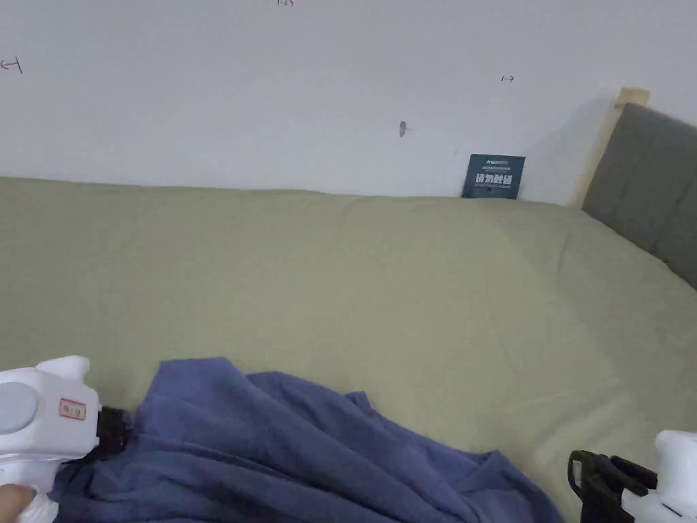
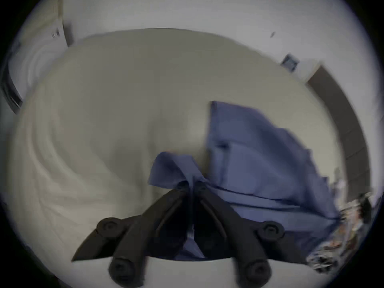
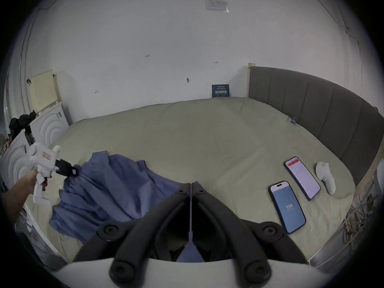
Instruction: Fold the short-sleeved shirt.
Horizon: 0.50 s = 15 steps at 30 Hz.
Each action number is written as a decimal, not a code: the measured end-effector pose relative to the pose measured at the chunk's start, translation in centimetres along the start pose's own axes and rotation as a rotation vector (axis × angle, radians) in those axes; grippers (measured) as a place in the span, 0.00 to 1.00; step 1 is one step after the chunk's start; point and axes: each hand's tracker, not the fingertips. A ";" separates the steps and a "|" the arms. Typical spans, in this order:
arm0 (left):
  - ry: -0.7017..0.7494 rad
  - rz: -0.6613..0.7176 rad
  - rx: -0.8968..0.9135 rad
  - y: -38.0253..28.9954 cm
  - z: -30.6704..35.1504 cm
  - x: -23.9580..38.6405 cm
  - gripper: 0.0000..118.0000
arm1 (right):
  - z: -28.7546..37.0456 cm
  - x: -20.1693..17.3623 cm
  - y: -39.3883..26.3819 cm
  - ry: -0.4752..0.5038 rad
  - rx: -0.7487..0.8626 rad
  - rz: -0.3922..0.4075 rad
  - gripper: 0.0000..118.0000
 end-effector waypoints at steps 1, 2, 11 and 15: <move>0.035 -0.005 0.012 -0.4 0.3 0.3 0.03 | -0.5 0.3 0.2 0.013 -0.024 -0.007 0.01; 0.062 -0.032 0.018 -0.7 0.5 0.5 0.03 | -1.0 0.5 0.4 0.026 -0.060 -0.014 0.01; 0.058 -0.050 0.022 -0.9 1.3 -1.2 0.03 | -7.5 -0.5 0.3 0.263 -0.365 -0.026 0.96; 0.016 -0.026 0.025 -1.4 1.5 -1.7 0.03 | -11.1 -2.4 -1.6 0.195 -0.494 0.094 0.95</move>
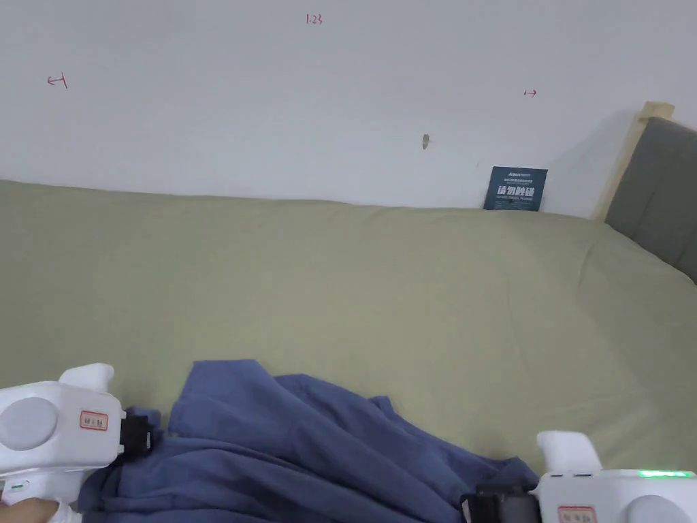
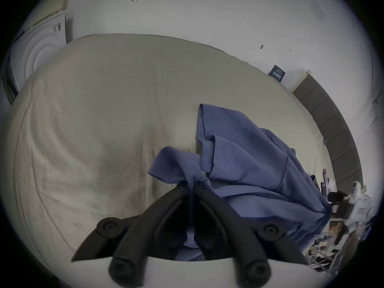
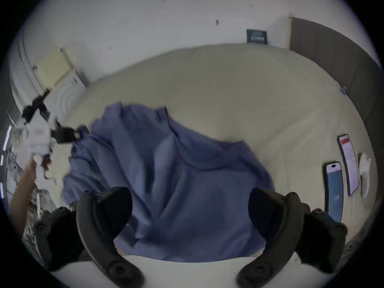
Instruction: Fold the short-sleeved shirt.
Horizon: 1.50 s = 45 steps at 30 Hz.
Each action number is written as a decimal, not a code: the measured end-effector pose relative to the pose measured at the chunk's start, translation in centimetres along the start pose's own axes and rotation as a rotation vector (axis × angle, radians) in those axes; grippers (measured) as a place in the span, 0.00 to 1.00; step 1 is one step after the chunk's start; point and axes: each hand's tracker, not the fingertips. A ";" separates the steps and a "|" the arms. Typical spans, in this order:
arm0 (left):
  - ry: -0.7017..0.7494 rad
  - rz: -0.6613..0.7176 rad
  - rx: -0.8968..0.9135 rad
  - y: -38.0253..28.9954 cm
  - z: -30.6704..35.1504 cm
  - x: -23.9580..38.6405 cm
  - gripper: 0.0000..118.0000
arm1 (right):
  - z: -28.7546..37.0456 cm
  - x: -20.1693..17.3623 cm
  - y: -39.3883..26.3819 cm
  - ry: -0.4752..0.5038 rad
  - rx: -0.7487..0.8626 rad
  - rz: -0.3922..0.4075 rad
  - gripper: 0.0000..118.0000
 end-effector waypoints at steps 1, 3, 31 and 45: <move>-0.010 0.003 0.000 -0.2 0.1 -0.1 0.03 | -1.2 0.0 0.0 -0.021 -0.048 0.000 0.93; -0.026 0.003 0.003 -0.4 0.6 -0.4 0.03 | -1.5 0.1 -0.1 -0.044 -0.088 -0.006 0.51; 0.017 -0.123 0.822 12.6 26.8 0.8 0.03 | 17.2 -9.3 19.6 0.060 0.748 0.197 0.03; 0.048 -0.112 0.806 18.4 25.0 0.7 0.03 | 15.2 -10.1 28.1 0.049 0.826 0.198 0.03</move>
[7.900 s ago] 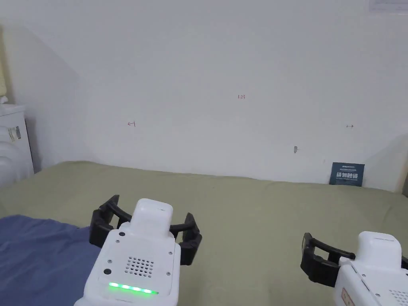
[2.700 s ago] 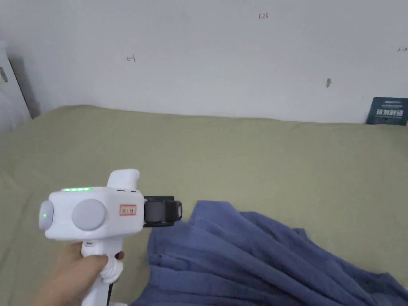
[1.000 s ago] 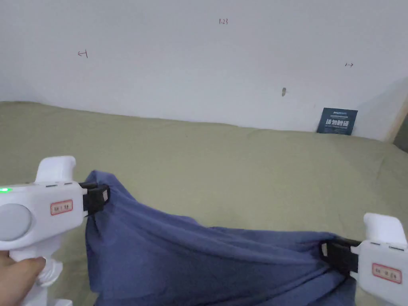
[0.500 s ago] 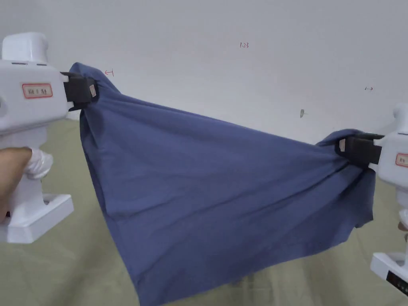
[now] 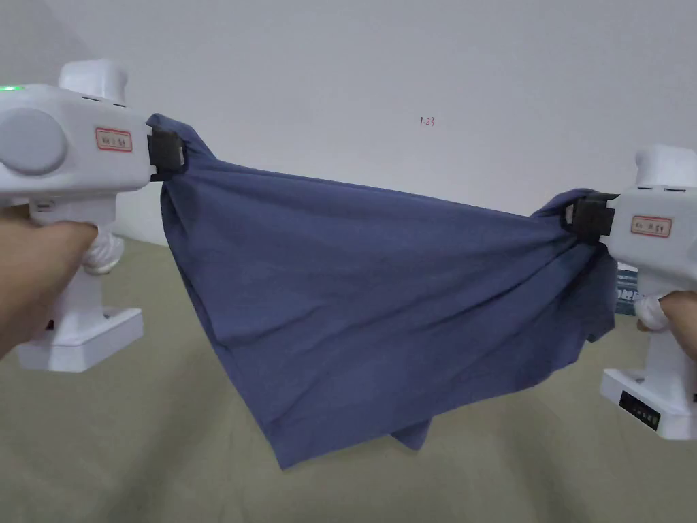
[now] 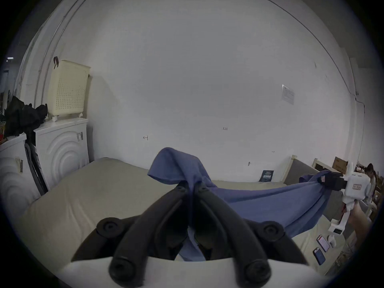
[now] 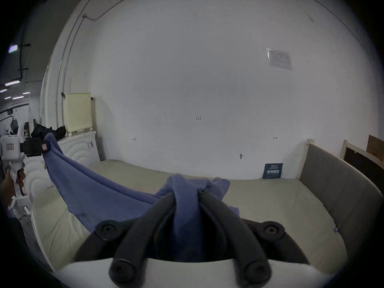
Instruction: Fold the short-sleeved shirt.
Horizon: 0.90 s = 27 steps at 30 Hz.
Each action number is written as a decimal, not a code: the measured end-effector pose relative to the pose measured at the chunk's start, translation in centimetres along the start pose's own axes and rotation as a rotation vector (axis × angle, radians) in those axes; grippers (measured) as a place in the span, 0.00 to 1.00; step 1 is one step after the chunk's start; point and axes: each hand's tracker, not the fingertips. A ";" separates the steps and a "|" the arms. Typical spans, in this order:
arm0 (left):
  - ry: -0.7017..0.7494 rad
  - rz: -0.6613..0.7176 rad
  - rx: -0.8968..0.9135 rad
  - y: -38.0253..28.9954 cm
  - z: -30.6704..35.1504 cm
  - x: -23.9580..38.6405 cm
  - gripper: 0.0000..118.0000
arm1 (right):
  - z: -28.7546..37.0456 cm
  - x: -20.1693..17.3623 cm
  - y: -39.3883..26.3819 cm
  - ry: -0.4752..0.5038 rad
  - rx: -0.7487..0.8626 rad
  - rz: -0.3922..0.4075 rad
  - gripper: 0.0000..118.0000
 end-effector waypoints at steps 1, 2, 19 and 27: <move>-0.003 0.001 -0.003 -0.2 -0.2 0.0 0.03 | 0.0 0.2 -0.3 -0.003 0.002 -0.012 0.03; -0.002 0.011 -0.007 -0.6 -0.3 0.0 0.03 | 0.0 0.4 -0.9 -0.004 -0.002 -0.038 0.03; 0.029 0.002 -0.293 -22.3 8.3 -0.1 0.03 | 9.6 0.5 -21.1 -0.025 -0.210 -0.061 0.03; 0.092 0.019 -0.432 -31.3 12.8 0.3 0.03 | 15.6 -0.6 -29.1 -0.077 -0.346 -0.144 0.03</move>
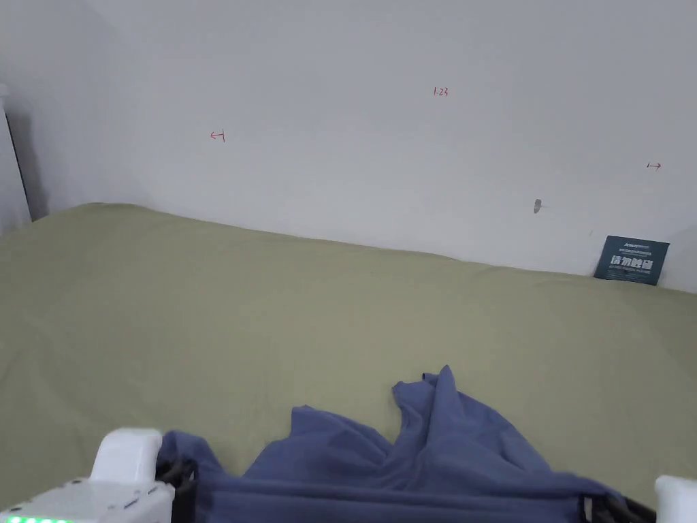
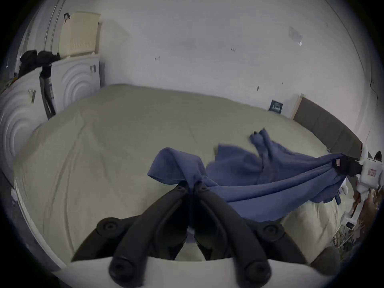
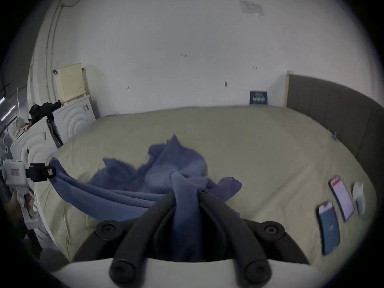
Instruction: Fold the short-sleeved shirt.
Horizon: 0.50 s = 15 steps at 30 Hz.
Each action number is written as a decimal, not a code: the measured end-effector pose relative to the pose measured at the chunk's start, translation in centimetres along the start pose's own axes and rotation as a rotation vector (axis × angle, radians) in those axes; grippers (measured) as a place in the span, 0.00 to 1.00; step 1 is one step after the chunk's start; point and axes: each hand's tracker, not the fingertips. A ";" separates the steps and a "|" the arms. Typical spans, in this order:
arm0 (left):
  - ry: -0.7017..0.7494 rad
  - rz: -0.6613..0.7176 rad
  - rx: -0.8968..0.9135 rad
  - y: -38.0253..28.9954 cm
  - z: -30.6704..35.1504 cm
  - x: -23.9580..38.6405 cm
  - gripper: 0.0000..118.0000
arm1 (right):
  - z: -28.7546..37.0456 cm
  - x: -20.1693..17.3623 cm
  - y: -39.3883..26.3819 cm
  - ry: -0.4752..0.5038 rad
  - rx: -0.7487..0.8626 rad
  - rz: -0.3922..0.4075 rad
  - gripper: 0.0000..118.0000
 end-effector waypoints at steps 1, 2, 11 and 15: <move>0.003 0.003 -0.028 -0.7 0.0 -0.3 0.03 | 0.0 0.3 -0.8 -0.010 -0.041 -0.015 0.03; 0.010 0.008 -0.054 -1.3 0.0 -0.5 0.03 | 0.2 0.4 -1.5 -0.015 -0.068 -0.026 0.03; 0.000 0.034 -0.095 -2.5 2.0 -2.1 0.84 | 1.8 0.2 -2.3 0.016 -0.084 -0.017 0.50; -0.026 0.052 -0.035 -2.1 4.8 -1.4 0.83 | 4.7 0.0 -1.9 0.031 0.018 -0.091 0.74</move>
